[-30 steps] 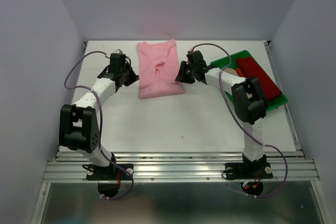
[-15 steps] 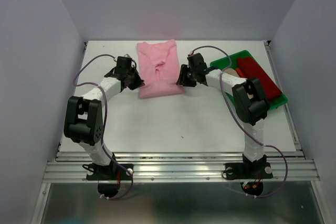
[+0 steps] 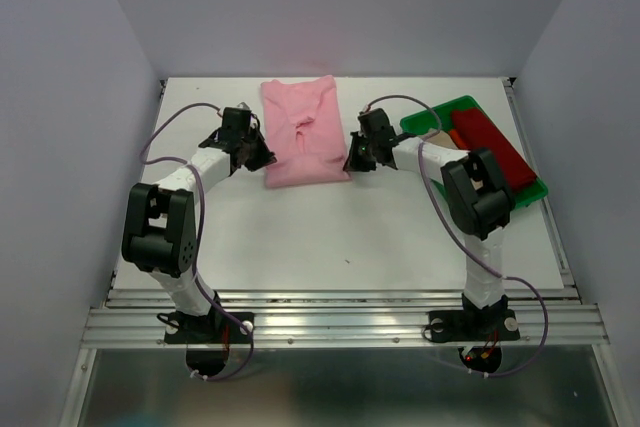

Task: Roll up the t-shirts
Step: Roll the T-shirt to the center of the board.

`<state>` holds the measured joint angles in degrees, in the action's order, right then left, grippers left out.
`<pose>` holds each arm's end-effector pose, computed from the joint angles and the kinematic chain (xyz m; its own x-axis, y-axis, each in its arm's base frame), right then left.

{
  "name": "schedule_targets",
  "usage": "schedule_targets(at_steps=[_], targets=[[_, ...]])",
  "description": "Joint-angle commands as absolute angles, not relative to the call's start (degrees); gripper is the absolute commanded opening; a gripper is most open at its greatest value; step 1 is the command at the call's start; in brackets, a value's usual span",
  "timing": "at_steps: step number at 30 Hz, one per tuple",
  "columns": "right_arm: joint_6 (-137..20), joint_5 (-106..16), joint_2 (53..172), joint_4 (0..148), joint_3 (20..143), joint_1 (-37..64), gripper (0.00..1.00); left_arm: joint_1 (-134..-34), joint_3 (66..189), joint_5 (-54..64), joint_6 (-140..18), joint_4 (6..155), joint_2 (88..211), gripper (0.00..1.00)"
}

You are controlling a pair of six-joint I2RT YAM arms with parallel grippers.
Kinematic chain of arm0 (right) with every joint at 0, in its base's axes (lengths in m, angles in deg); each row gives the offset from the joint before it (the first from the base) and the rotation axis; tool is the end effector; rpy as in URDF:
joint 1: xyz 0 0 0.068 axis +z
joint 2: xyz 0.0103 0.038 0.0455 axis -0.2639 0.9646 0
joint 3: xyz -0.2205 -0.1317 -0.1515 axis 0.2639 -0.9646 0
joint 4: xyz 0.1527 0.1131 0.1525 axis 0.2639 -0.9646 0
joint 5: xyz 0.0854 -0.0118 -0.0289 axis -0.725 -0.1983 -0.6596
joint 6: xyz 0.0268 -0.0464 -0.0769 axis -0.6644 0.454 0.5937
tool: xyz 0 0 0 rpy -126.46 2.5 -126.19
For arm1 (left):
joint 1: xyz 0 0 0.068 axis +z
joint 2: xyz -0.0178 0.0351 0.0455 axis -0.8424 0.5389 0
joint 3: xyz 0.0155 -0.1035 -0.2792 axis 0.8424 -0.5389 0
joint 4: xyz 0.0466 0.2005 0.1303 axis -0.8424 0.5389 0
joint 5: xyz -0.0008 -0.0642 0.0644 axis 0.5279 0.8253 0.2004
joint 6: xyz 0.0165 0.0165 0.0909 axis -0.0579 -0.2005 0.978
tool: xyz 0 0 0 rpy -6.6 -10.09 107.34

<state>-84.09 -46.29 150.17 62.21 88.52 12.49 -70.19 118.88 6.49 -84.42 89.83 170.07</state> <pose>0.4212 0.2360 0.1671 -0.8497 0.1470 -0.5064 -0.1134 0.8870 0.4477 0.3811 -0.1015 0.2325 -0.7065 -0.4247 -0.5661 -0.0757 0.8406 -0.5363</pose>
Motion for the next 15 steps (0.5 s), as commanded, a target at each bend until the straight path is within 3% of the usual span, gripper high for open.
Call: schedule_targets(at_steps=[1, 15], targets=[[-84.82, -46.17, 145.74, 64.91, 85.79, 12.21, 0.01, -70.31, 117.81, 7.24, -83.21, 87.91, 170.22, 0.0], [-85.96, -44.95, 142.48, 67.89, 79.02, 12.21, 0.01, -71.54, 117.01, 8.03, -83.04, 87.38, 171.79, 0.0]])
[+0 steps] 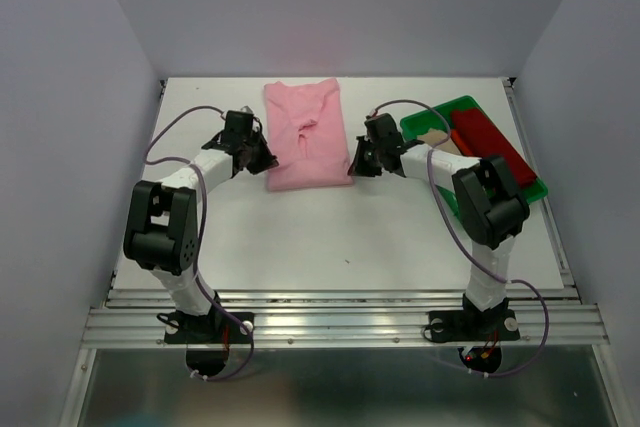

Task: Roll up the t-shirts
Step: Roll the T-shirt to the center of the board.

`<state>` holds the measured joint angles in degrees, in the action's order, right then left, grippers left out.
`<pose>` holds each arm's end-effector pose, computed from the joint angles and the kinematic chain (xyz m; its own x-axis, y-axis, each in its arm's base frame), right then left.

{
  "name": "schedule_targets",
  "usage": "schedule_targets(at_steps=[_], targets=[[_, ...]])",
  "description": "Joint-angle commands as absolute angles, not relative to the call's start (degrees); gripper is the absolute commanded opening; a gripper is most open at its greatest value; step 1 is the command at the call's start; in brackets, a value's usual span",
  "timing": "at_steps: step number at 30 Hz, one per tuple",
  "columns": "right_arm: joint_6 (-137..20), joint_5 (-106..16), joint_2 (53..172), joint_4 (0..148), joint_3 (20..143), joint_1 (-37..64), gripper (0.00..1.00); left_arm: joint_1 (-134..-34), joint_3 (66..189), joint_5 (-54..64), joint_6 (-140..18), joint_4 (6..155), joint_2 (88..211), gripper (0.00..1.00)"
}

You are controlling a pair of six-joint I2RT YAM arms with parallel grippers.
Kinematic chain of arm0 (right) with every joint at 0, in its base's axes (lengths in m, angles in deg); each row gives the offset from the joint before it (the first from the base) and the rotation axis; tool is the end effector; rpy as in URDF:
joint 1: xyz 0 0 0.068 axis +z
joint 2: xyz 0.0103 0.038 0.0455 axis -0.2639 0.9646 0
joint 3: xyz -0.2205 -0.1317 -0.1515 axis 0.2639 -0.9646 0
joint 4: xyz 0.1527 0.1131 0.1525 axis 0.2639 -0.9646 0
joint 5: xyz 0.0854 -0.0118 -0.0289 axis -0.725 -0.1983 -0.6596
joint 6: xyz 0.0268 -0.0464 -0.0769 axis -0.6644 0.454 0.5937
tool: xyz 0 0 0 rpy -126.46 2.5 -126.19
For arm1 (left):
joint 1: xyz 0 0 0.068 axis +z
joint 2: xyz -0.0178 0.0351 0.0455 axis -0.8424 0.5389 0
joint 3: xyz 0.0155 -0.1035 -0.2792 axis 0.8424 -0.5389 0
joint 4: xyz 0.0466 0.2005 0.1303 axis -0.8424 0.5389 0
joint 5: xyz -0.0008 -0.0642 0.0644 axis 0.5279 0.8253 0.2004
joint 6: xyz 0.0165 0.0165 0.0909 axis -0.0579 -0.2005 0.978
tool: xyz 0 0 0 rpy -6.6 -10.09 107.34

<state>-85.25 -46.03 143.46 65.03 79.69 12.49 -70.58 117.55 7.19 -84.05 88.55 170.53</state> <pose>0.3927 0.2206 0.1749 -0.8451 0.1689 -0.5073 -0.0991 0.8828 0.4591 0.3792 -0.1049 0.2244 -0.7196 -0.4109 -0.5598 -0.0630 0.8415 -0.5366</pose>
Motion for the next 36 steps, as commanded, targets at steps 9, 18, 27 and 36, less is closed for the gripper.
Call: schedule_targets(at_steps=[9, 18, 27, 36], targets=[[-85.79, -42.57, 142.74, 67.9, 76.82, 12.21, 0.01, -71.98, 115.69, 8.21, -83.47, 85.71, 174.52, 0.0], [-85.35, -41.95, 142.31, 67.55, 76.65, 12.21, 0.01, -71.98, 116.75, 7.06, -83.13, 85.09, 178.13, 0.0], [-82.36, -36.33, 137.56, 63.24, 82.61, 14.5, 0.36, -73.82, 118.85, 2.85, -82.16, 88.87, 170.4, 0.0], [-83.33, -40.45, 143.79, 63.06, 89.91, 16.43, 0.17, -79.36, 122.55, 6.53, -84.53, 87.47, 174.87, 0.0]])
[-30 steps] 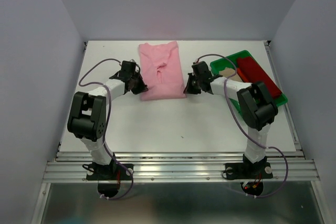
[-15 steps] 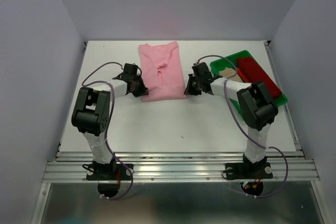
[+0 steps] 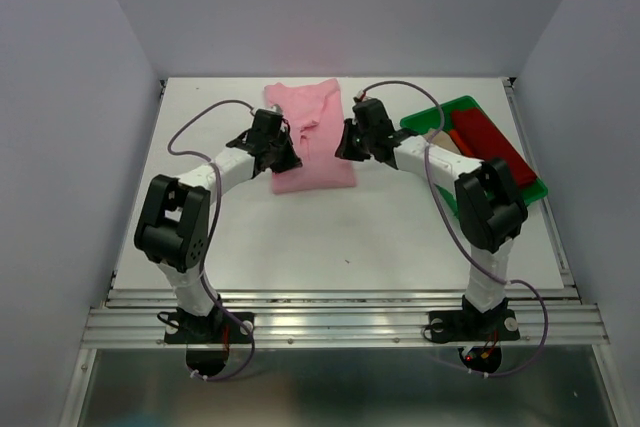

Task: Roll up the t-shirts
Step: Roll the T-shirt to the center of the board.

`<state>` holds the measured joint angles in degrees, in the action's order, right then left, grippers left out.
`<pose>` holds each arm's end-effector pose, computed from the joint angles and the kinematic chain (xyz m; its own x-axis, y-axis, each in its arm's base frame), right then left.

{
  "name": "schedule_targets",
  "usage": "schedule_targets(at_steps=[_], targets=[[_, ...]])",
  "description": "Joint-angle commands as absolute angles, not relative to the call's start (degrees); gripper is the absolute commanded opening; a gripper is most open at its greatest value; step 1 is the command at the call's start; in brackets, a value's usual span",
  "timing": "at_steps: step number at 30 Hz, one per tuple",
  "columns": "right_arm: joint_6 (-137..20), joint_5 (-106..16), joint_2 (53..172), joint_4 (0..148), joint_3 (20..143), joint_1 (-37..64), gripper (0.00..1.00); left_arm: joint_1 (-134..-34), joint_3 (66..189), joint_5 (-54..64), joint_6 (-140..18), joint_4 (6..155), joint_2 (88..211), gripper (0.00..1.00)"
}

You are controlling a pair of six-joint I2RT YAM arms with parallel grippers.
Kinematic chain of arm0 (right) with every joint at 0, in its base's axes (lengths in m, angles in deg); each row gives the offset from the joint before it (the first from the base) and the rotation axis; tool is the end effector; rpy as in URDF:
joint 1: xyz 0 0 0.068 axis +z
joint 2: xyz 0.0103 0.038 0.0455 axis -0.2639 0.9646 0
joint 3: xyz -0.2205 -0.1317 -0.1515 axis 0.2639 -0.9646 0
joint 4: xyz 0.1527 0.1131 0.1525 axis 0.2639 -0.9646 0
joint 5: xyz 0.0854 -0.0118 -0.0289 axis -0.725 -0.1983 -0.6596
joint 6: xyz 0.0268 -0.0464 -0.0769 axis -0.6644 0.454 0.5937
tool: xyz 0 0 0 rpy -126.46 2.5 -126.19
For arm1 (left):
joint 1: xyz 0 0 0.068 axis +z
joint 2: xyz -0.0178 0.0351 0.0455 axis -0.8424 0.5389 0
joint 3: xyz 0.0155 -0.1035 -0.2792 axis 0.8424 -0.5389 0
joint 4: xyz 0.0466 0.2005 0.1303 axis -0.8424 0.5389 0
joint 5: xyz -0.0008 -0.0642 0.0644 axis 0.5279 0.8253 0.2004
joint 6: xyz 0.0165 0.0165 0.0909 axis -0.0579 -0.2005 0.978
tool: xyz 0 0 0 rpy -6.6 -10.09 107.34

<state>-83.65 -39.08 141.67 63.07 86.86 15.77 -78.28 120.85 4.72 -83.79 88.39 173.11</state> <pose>0.3994 0.2428 0.2261 -0.7516 0.1605 -0.6398 -0.1590 0.8972 0.4119 0.3778 -0.1570 0.2269 -0.7436 -0.3205 -0.5868 0.0382 0.8558 -0.5158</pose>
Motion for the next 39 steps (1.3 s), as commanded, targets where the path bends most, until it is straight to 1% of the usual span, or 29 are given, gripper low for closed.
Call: schedule_targets(at_steps=[1, 7, 11, 15, 19, 23, 31, 36, 39], targets=[[-83.33, -41.33, 145.19, 62.97, 90.96, 16.43, 0.15, -79.45, 122.46, 6.62, -85.23, 86.08, 175.83, 0.0], [-83.42, -40.99, 151.17, 62.89, 92.9, 16.43, 0.11, -79.37, 123.43, 4.96, -85.5, 85.01, 180.93, 0.0], [-83.5, -39.23, 152.76, 62.62, 92.38, 16.43, 0.1, -79.37, 123.78, 4.07, -84.79, 85.97, 182.96, 0.0], [-83.42, -39.05, 150.58, 62.36, 91.41, 16.43, 0.09, -79.37, 123.78, 3.99, -84.44, 86.59, 181.65, 0.0], [-82.8, -38.35, 146.36, 62.36, 91.06, 17.48, 0.09, -79.37, 124.83, 2.93, -83.92, 88.43, 177.43, 0.0], [-82.8, -39.49, 145.12, 62.45, 92.63, 19.15, 0.09, -79.28, 125.8, 1.7, -83.65, 90.19, 174.27, 0.0], [-85.08, -44.85, 150.65, 64.46, 94.22, 22.14, 0.09, -77.52, 124.75, 0.99, -83.91, 90.81, 172.94, 0.0], [-84.91, -42.75, 154.34, 64.47, 93.79, 22.14, 0.09, -76.82, 124.31, 0.74, -83.74, 90.02, 174.61, 0.0], [-84.56, -42.04, 153.65, 64.38, 92.91, 22.14, 0.09, -76.03, 124.04, 0.47, -83.39, 89.58, 176.28, 0.0]])
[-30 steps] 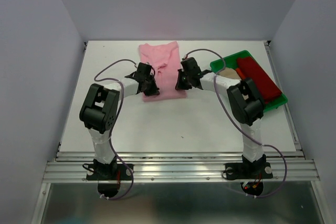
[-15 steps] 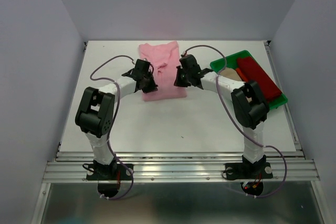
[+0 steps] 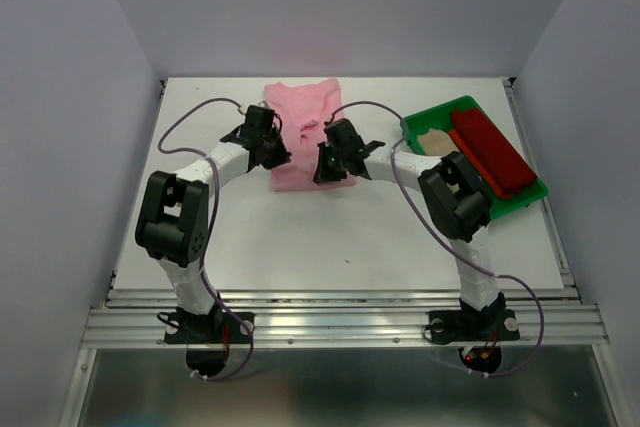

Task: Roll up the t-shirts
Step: Roll the T-shirt to the center of the board.

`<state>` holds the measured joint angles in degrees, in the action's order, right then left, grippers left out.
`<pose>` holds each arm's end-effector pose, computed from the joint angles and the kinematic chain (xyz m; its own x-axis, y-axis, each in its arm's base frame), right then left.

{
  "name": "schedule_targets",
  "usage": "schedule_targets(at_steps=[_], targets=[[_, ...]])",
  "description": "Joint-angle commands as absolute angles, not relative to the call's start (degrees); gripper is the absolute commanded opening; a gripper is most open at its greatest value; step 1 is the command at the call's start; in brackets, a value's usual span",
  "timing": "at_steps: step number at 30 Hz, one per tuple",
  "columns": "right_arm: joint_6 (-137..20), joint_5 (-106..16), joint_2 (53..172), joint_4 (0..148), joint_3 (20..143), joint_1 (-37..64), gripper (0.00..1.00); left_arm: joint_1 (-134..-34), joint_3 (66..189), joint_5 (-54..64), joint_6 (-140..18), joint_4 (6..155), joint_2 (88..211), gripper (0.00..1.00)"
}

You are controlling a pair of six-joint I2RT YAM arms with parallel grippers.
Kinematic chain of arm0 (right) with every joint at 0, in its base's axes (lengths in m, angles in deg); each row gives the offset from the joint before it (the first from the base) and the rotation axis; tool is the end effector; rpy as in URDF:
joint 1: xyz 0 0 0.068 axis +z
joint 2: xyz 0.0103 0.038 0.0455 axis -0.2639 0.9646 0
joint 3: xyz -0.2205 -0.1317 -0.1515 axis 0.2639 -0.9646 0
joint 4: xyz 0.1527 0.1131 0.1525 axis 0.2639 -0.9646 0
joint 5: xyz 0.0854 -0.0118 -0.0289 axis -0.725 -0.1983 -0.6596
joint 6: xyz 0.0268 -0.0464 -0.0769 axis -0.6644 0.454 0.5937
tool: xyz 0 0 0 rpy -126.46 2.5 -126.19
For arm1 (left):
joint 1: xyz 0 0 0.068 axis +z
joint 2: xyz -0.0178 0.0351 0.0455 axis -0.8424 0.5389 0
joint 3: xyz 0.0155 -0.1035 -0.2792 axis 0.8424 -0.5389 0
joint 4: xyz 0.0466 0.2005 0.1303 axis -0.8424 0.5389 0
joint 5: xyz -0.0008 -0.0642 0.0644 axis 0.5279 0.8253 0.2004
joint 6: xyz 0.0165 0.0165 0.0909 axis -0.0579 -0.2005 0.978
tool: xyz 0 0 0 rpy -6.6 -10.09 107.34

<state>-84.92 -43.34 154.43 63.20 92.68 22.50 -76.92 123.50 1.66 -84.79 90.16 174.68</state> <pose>0.3927 0.3149 0.1569 -0.8470 0.0285 -0.5308 -0.2391 0.8713 0.4285 0.3909 -0.1466 0.2280 -0.7213 -0.3620 -0.5905 -0.0304 0.8683 -0.4951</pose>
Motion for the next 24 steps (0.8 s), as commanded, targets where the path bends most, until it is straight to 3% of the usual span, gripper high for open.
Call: schedule_targets(at_steps=[1, 11, 24], targets=[[-84.47, -41.78, 153.3, 64.38, 92.73, 22.14, 0.09, -75.76, 123.96, 0.47, -83.3, 89.4, 176.72, 0.0], [-83.24, -35.45, 145.3, 63.85, 91.59, 20.56, 0.1, -75.15, 124.74, 0.91, -82.42, 88.43, 180.59, 0.0], [-82.1, -36.33, 151.18, 62.8, 93.34, 15.29, 0.11, -75.06, 125.45, 0.82, -81.98, 88.7, 182.0, 0.0]])
